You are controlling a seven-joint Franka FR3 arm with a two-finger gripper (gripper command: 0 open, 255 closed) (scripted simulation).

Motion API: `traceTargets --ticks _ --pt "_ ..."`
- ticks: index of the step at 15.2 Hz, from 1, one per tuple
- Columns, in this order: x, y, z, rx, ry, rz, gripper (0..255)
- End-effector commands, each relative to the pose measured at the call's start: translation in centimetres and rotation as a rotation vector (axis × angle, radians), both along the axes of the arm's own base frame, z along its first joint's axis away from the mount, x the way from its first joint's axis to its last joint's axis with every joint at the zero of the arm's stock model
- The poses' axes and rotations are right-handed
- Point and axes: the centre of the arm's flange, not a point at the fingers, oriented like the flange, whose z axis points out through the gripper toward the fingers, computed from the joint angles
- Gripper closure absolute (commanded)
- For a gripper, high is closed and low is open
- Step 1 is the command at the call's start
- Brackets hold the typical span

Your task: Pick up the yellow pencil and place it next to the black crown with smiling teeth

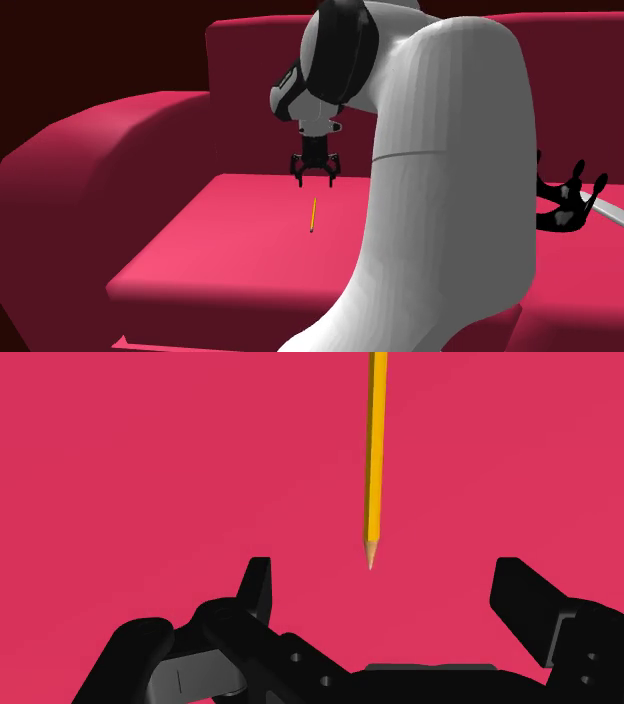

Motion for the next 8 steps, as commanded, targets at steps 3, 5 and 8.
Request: traceTargets --ticks 3,5,8 --pt "0.0 0.1 -2.2 0.001 0.000 0.003 0" --pt "-0.1 0.1 -3.2 0.001 0.000 0.003 0" --pt "-0.1 0.0 -3.5 0.001 0.000 0.003 0"
